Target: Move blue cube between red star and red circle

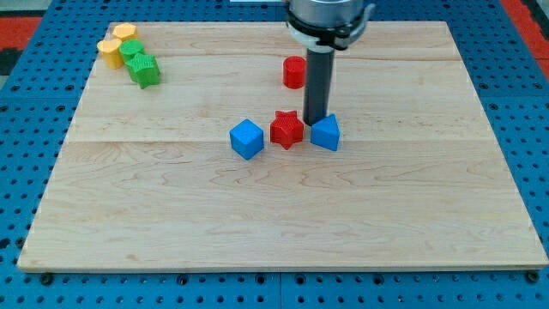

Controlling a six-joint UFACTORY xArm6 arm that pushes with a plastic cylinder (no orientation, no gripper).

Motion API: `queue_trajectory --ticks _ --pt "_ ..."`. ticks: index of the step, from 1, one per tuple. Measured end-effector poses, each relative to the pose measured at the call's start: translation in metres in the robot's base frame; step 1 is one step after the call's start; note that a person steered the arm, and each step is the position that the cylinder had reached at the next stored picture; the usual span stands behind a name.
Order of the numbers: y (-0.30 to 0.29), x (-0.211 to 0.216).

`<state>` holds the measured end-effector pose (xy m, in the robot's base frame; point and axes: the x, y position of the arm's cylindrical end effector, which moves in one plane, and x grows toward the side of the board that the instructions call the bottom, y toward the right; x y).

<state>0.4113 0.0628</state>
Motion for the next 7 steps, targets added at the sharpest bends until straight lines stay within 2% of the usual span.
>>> queue_trajectory --ticks 1,3,4,5,6,7 --pt "0.003 0.032" --pt "-0.082 0.099" --pt "-0.116 0.064" --pt "-0.105 -0.001" --pt "-0.104 -0.02" --pt "-0.136 -0.035"
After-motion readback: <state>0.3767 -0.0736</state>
